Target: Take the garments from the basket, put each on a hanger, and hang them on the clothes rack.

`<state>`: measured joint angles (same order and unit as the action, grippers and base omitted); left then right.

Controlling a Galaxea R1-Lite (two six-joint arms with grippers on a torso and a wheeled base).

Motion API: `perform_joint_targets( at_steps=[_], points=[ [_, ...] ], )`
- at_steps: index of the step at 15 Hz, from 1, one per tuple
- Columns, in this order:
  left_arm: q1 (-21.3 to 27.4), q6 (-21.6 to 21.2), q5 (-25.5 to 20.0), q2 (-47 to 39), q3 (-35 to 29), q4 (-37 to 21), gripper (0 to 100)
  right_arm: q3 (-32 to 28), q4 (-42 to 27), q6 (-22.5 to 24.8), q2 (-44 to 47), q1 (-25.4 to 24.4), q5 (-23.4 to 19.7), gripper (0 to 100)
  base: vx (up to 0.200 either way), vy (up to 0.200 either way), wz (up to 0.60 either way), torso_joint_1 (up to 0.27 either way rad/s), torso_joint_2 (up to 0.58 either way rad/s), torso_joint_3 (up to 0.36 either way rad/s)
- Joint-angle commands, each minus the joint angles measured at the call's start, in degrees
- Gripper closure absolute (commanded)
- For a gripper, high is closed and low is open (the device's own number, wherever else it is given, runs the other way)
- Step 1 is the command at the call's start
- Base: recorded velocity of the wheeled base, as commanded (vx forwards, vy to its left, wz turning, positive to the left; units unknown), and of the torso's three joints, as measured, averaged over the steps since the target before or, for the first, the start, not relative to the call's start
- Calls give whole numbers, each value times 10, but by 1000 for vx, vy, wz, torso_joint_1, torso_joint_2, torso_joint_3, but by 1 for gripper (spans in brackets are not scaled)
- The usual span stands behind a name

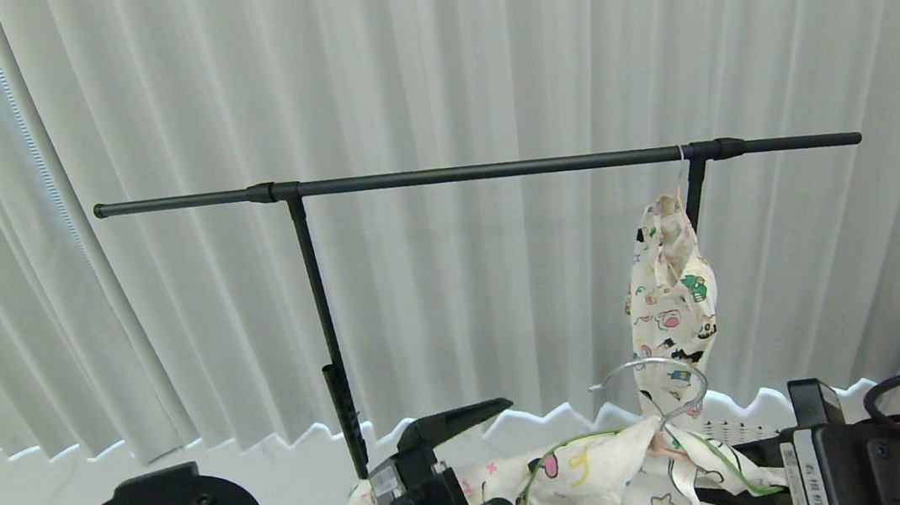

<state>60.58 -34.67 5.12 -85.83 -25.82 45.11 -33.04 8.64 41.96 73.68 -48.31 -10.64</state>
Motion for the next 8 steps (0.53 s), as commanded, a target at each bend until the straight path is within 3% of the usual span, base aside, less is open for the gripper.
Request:
perform_joint_targets(
  at_steps=[1,4,8],
  points=[
    [-20,0,1,1,1,12,0,1,0,36,-17,23,-4,100,0,0,0,0,0,0],
    [-57,0,1,15,21,17,0,1,1,57,-20,38,-14,100,0,0,0,0,0,0],
    [-144,13,-2,58,140,17,0,1,1,61,-34,41,-27,100,0,0,0,0,0,0]
  ],
)
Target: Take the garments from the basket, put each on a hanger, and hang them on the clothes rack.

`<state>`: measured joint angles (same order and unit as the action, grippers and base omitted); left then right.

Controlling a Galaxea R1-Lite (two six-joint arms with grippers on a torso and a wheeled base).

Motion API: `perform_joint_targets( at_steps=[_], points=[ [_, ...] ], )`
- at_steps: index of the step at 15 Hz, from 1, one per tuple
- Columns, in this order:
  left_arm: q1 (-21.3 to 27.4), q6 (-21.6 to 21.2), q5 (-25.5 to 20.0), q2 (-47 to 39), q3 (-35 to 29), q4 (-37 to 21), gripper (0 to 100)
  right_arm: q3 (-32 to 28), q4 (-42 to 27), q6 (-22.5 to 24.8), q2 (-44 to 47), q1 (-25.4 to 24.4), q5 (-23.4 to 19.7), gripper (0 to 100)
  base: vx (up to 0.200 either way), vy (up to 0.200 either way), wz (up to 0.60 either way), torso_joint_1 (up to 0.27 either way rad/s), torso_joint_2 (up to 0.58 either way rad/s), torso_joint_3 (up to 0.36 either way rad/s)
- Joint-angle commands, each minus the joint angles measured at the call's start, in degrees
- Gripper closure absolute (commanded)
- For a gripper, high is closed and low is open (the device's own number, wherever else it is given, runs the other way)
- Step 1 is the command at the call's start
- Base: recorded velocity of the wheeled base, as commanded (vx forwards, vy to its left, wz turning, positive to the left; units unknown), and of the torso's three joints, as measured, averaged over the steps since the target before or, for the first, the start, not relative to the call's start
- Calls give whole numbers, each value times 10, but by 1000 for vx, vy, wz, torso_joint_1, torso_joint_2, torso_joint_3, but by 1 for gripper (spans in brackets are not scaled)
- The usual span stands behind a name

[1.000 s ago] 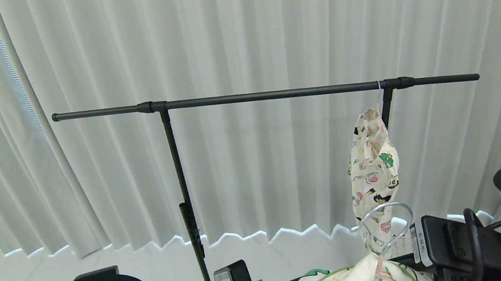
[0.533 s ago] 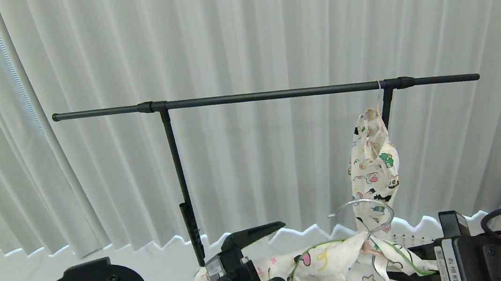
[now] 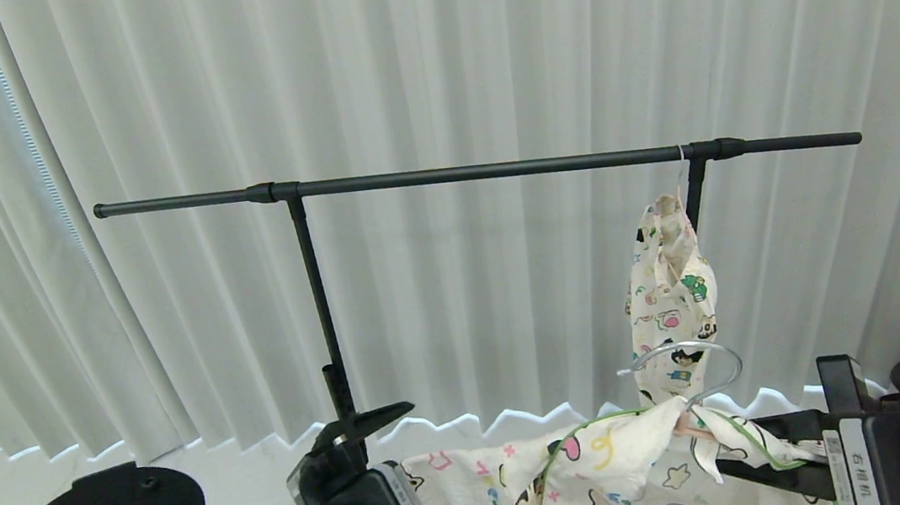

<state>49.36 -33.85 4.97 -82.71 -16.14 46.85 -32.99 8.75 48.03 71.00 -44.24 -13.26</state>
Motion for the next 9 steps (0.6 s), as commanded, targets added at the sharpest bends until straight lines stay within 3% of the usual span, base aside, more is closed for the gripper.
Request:
perform_joint_targets(
  at_steps=[1,3,6,9],
  points=[
    [-49,12,-1,34,72,0,0,1,0,6,-10,0,-5,100,0,0,0,0,0,0],
    [-73,32,-1,36,96,0,0,0,2,18,-10,0,-20,100,0,0,0,0,0,0],
    [-82,107,-1,28,95,0,0,0,8,36,-9,0,-32,100,0,0,0,0,0,0],
    [-81,121,-1,27,101,0,0,-1,15,37,-9,-1,-33,100,0,0,0,0,0,0]
  ],
)
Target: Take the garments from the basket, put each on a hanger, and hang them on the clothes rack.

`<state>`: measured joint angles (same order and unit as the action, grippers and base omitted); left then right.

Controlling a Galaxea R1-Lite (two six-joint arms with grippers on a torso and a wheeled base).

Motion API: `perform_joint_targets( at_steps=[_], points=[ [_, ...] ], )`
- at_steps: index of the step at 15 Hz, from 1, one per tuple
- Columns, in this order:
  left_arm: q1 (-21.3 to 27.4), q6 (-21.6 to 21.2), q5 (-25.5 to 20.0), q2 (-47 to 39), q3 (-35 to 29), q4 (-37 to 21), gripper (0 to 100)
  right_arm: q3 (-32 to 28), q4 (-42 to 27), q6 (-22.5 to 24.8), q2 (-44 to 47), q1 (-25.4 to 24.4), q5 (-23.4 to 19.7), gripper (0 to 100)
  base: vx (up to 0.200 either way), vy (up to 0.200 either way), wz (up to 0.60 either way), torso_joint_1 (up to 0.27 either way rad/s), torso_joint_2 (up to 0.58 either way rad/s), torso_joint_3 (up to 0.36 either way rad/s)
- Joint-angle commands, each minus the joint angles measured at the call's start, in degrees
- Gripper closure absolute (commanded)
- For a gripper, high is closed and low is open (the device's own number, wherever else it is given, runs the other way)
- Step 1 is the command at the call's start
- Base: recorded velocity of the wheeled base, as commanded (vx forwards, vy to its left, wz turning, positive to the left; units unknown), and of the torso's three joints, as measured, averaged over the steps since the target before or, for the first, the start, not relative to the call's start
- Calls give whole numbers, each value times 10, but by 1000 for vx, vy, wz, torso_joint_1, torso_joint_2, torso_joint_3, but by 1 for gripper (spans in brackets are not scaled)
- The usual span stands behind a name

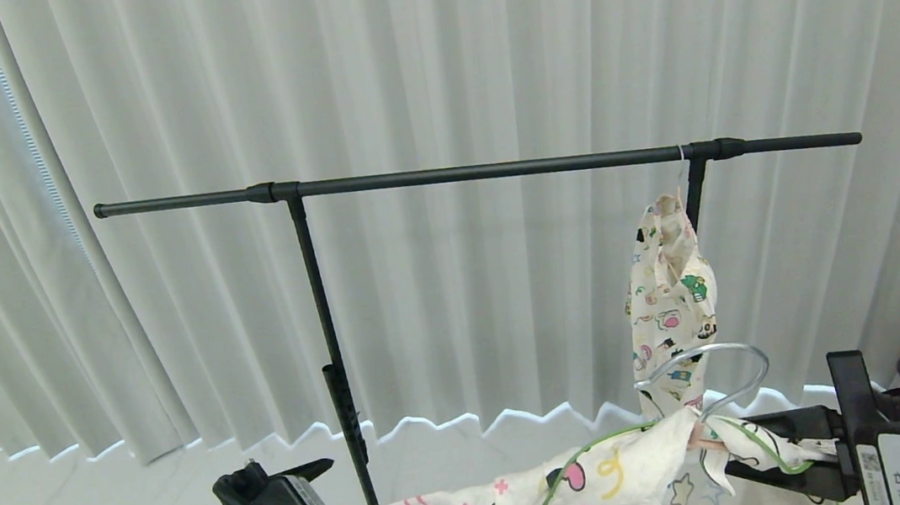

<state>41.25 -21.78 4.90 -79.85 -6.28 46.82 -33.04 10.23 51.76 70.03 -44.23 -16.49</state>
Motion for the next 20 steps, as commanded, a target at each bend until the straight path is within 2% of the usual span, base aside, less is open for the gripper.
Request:
perform_joint_targets(
  at_steps=[1,2,5,6,7,8,9,11,12,17,18,20],
  points=[
    [0,0,0,-1,3,0,0,0,1,-1,0,0,0,100,0,0,0,0,0,0],
    [-1,0,0,-3,2,0,100,0,4,-1,0,-1,-1,100,0,0,0,0,0,0],
    [-25,-5,8,-10,5,0,100,0,8,-1,-1,0,1,100,0,0,0,0,0,0],
    [-41,-5,25,-10,5,0,100,1,8,-1,-2,6,3,100,0,0,0,0,0,0],
    [-50,-5,40,-10,5,0,100,2,8,0,-4,16,4,100,0,0,0,0,0,0],
    [-82,-5,75,-8,5,0,100,3,8,1,-10,47,4,100,0,0,0,0,0,0],
    [-102,-4,81,-6,3,0,100,3,8,1,-12,63,4,100,0,0,0,0,0,0],
    [-108,-4,81,-3,-6,0,100,0,8,1,-13,82,3,100,0,0,0,0,0,0],
    [-95,-5,81,-2,-15,0,100,-1,8,1,-13,86,3,100,0,0,0,0,0,0],
    [-82,-5,83,0,-17,0,100,-5,8,1,-16,86,10,100,0,0,0,0,0,0],
    [-82,-5,83,2,-18,0,0,-7,8,1,-16,86,11,100,0,0,0,0,0,0],
    [-82,-6,89,5,-18,0,0,-12,8,1,-16,90,13,100,0,0,0,0,0,0]
  ],
)
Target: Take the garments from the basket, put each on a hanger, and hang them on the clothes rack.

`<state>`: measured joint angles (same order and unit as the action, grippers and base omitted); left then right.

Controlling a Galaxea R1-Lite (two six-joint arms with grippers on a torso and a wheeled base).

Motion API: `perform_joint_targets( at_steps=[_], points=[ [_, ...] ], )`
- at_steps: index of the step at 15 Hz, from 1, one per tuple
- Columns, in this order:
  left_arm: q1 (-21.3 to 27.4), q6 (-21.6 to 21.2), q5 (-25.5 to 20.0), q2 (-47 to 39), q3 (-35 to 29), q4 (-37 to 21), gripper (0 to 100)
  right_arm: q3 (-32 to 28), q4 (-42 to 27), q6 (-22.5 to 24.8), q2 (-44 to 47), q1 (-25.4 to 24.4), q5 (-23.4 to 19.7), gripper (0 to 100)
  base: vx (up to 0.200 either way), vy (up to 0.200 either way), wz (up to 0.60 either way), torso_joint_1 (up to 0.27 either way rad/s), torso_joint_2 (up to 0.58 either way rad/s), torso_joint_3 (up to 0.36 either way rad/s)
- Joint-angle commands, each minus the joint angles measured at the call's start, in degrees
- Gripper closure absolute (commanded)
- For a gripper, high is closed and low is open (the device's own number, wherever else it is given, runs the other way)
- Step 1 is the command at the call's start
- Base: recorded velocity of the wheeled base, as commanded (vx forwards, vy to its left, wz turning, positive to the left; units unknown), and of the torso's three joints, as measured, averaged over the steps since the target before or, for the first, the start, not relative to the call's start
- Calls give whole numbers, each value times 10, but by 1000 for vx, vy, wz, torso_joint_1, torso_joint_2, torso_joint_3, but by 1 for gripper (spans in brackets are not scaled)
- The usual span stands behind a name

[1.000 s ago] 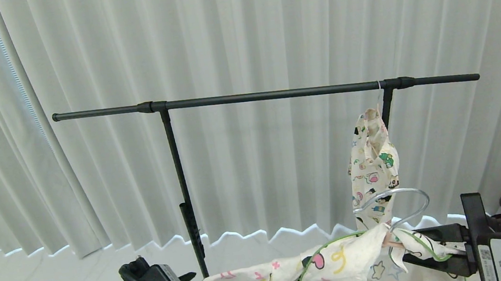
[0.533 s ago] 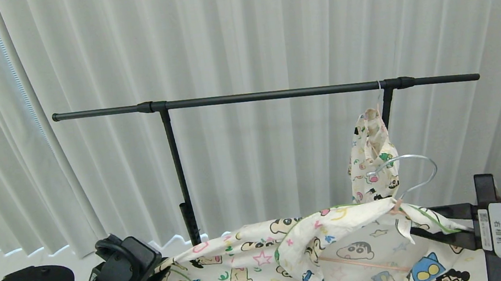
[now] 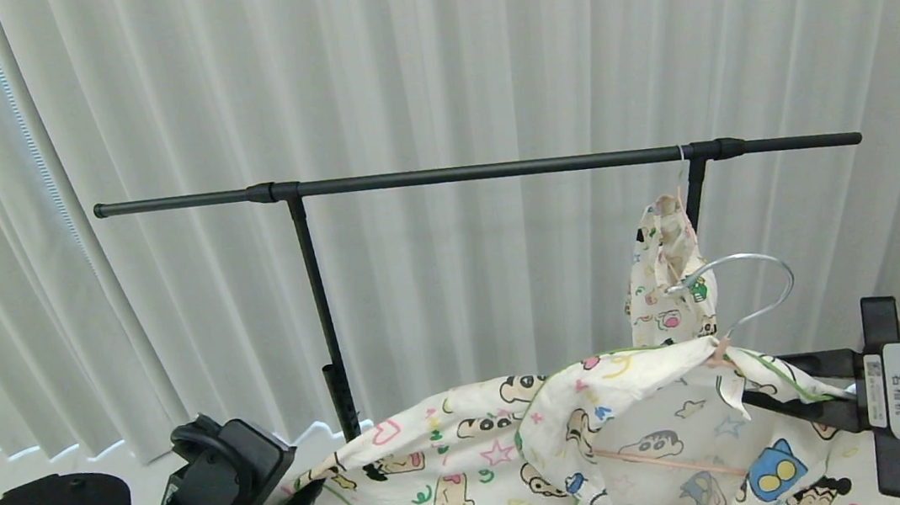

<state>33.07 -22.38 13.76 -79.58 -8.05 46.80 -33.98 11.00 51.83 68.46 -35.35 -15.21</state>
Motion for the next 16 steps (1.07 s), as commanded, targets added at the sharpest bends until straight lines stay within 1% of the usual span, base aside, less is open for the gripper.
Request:
perform_joint_targets(
  at_steps=[1,4,7,9,10,11,13,14,15,16],
  points=[
    [0,1,5,6,-1,0,0,-2,0,0,0,6,3,100,0,0,0,0,0,0],
    [1,1,5,23,-5,0,0,-5,0,0,0,23,3,100,0,0,0,0,0,0],
    [-6,3,6,40,-11,0,0,-4,-2,1,1,51,4,100,0,0,0,0,0,0],
    [-9,2,6,50,-15,0,0,-3,-4,15,1,76,4,100,0,0,0,0,0,0],
    [-9,1,6,60,-20,0,0,-3,-4,26,1,100,4,100,0,0,0,0,0,0],
    [-9,1,6,67,-24,0,0,-3,-4,28,1,113,4,100,0,0,0,0,0,0],
    [-9,1,7,79,-23,1,0,0,-5,28,1,126,4,100,0,0,0,0,0,0],
    [-12,-3,16,86,-24,0,0,-1,-9,31,1,129,13,100,0,0,0,0,0,0],
    [-17,-15,37,87,-27,1,0,-2,-9,33,1,129,32,100,0,0,0,0,0,0],
    [-19,-26,45,90,-31,1,0,-3,-9,32,0,129,45,100,0,0,0,0,0,0]
  ],
)
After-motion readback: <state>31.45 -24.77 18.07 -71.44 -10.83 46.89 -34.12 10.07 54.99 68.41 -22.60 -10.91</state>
